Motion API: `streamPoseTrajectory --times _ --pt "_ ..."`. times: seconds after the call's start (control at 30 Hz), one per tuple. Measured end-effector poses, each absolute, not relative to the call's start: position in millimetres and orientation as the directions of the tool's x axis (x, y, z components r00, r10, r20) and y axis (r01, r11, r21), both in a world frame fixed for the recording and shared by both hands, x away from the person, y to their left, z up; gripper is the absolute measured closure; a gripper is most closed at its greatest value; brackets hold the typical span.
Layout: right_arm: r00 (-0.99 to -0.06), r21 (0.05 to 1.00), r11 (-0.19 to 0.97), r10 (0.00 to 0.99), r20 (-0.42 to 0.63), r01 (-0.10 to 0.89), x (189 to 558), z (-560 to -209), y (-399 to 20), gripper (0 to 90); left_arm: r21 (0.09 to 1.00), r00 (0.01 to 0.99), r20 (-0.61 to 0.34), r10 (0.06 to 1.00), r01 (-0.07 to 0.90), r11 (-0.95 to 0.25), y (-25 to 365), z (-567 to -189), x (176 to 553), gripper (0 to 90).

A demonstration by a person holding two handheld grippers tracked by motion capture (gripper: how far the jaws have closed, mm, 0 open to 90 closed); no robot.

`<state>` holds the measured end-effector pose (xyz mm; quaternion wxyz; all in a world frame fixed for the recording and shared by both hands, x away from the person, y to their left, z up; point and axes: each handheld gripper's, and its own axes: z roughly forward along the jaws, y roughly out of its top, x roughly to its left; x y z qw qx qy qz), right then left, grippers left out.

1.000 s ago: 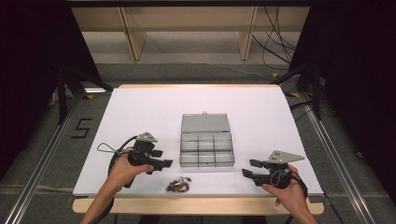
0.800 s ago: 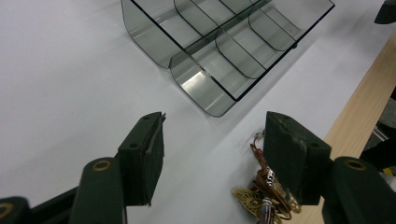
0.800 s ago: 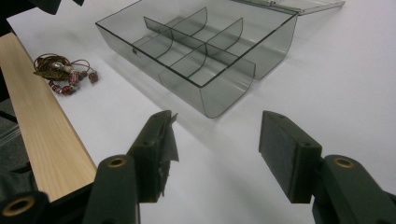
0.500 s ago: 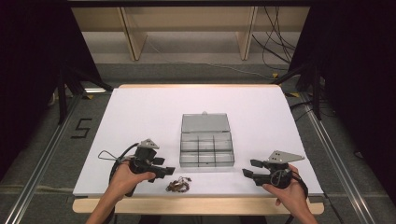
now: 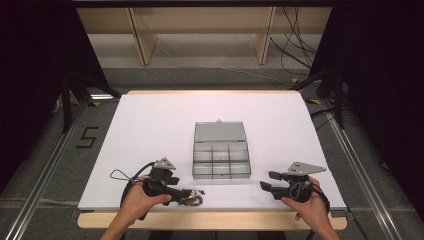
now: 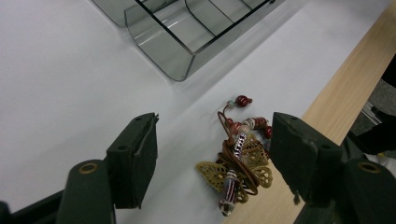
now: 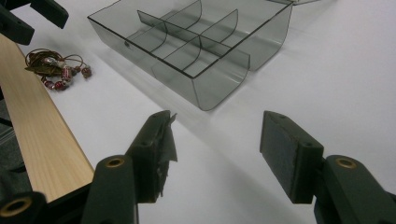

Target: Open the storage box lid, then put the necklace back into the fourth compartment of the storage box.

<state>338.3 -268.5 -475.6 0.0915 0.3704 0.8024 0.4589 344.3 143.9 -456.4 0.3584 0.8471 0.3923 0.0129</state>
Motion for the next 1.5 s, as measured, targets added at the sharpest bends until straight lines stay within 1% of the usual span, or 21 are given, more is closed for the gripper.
streamPoseTrajectory --times 0.07,0.1,0.23,0.43,0.47,0.53,0.6,0.63,0.7,0.77,0.8,0.87,1.13,1.17,1.27,1.33,1.37,1.4,1.43,1.47,1.5 --pt "-0.714 0.81 0.318 0.68 0.166 0.492 338 -477 -270 44.3 0.61 0.697 -0.262 0.667 0.655 -0.445 145 -457 343 30.9" --pt "-0.7 0.797 0.32 0.693 0.172 0.513 333 -477 -271 44.3 0.608 0.697 -0.257 0.67 0.655 -0.448 145 -456 341 30.1" --pt "-0.7 0.796 0.316 0.692 0.179 0.516 331 -478 -273 44.3 0.612 0.698 -0.234 0.677 0.647 -0.455 147 -454 340 29.4" --pt "-0.706 0.798 0.319 0.685 0.179 0.512 330 -479 -271 44.3 0.62 0.682 -0.232 0.693 0.653 -0.435 148 -451 339 28.3" --pt "-0.713 0.805 0.327 0.683 0.159 0.494 331 -479 -272 44.3 0.614 0.69 -0.23 0.686 0.65 -0.448 149 -448 339 28.7" --pt "-0.711 0.802 0.323 0.683 0.17 0.502 330 -479 -271 44.3 0.616 0.685 -0.232 0.691 0.653 -0.441 148 -448 339 29.5" --pt "-0.709 0.796 0.325 0.682 0.176 0.51 330 -479 -271 44.3 0.622 0.694 -0.208 0.689 0.638 -0.455 149 -447 338 31.8" --pt "-0.711 0.804 0.325 0.684 0.163 0.498 330 -479 -271 44.4 0.619 0.705 -0.202 0.68 0.63 -0.469 151 -445 337 35.2" --pt "-0.716 0.802 0.336 0.681 0.155 0.493 331 -479 -271 44.4 0.624 0.706 -0.194 0.681 0.624 -0.47 151 -445 335 38.2" --pt "-0.712 0.8 0.331 0.683 0.162 0.5 331 -479 -270 44.4 0.626 0.699 -0.194 0.688 0.628 -0.462 150 -445 335 42.5" --pt "-0.715 0.803 0.346 0.686 0.136 0.484 331 -478 -270 44.4 0.624 0.711 -0.191 0.677 0.62 -0.476 151 -444 334 43.8" --pt "-0.719 0.808 0.344 0.682 0.134 0.478 332 -478 -270 44.4 0.625 0.71 -0.2 0.675 0.623 -0.471 150 -445 333 45.0" --pt "-0.72 0.809 0.348 0.682 0.129 0.474 331 -477 -270 44.4 0.604 0.733 -0.204 0.649 0.616 -0.506 138 -452 329 56.5" --pt "-0.722 0.808 0.349 0.68 0.13 0.475 331 -477 -270 44.4 0.592 0.736 -0.189 0.65 0.614 -0.522 138 -453 329 57.1" --pt "-0.722 0.808 0.35 0.68 0.129 0.474 331 -477 -270 44.4 0.596 0.721 -0.209 0.661 0.629 -0.499 136 -455 328 61.2" --pt "-0.722 0.807 0.349 0.679 0.132 0.476 331 -477 -269 44.4 0.588 0.737 -0.192 0.649 0.615 -0.525 137 -454 329 63.2" --pt "-0.706 0.793 0.34 0.692 0.153 0.505 329 -477 -268 44.4 0.585 0.735 -0.199 0.648 0.62 -0.523 137 -454 330 63.2" --pt "-0.708 0.802 0.34 0.692 0.141 0.492 329 -478 -268 44.4 0.592 0.726 -0.199 0.658 0.624 -0.509 135 -455 329 64.0" --pt "-0.726 0.805 0.352 0.674 0.136 0.477 331 -478 -267 44.4 0.566 0.751 -0.19 0.632 0.61 -0.555 136 -455 330 64.3" --pt "-0.725 0.805 0.35 0.674 0.138 0.478 330 -478 -267 44.4 0.566 0.751 -0.19 0.632 0.61 -0.555 136 -455 330 64.3" --pt "-0.725 0.805 0.35 0.674 0.138 0.478 330 -478 -267 44.4 0.584 0.731 -0.199 0.653 0.623 -0.52 132 -458 330 64.3"
